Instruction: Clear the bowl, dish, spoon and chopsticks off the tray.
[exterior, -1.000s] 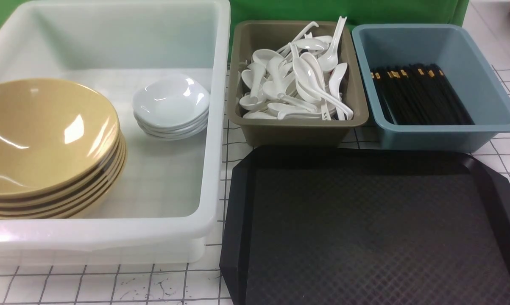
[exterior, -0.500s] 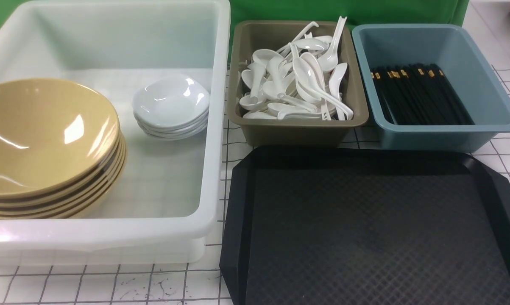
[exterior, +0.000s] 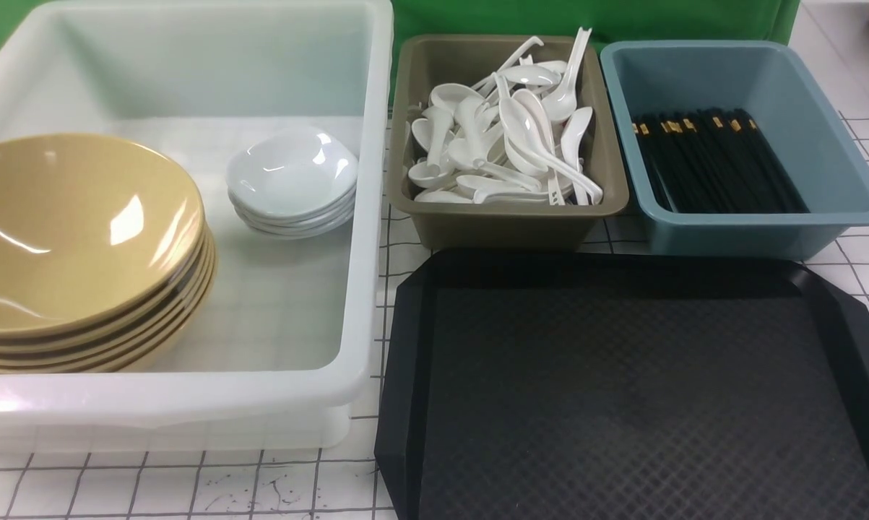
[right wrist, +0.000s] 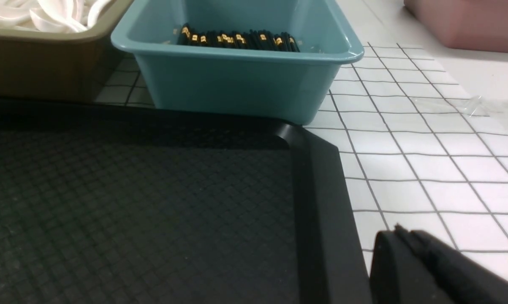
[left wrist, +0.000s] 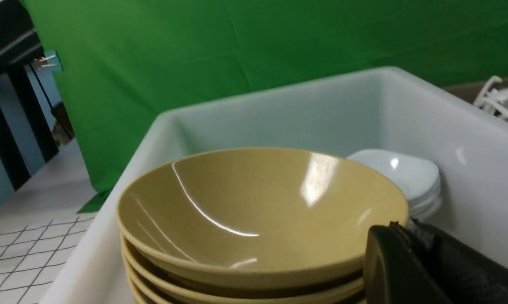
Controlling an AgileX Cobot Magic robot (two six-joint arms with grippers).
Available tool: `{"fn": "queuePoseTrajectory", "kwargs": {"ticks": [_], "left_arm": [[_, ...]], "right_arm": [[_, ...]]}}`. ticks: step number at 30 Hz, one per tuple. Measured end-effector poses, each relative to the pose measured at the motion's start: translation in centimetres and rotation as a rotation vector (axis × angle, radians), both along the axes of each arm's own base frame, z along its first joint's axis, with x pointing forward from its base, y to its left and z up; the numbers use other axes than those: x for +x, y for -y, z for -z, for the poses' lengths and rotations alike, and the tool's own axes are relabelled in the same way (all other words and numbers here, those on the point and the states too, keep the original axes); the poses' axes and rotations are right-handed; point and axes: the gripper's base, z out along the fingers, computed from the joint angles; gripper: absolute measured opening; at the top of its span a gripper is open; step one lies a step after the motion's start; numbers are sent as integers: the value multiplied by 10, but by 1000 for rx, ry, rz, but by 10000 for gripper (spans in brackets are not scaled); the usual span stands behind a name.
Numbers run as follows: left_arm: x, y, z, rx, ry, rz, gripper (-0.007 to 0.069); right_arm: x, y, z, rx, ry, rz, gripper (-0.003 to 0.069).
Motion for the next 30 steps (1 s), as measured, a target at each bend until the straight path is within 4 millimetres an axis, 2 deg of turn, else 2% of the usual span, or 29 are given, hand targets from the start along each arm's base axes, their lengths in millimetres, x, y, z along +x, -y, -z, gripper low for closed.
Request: {"fn": "queuePoseTrajectory", "kwargs": {"ticks": [2, 3, 7, 13, 30], "left_arm": [[5, -1, 21, -37, 15, -5, -13], [6, -1, 25, -50, 12, -8, -13], [7, -1, 36, -93, -58, -17, -13], [5, 0, 54, -101, -256, -20, -13], [4, 0, 55, -112, -272, -20, -13]], "right_arm": [[0, 0, 0, -1, -1, 0, 51], [0, 0, 0, -1, -1, 0, 52], [0, 0, 0, -1, -1, 0, 55], [0, 0, 0, -2, -1, 0, 57], [0, 0, 0, -2, -1, 0, 71]]}}
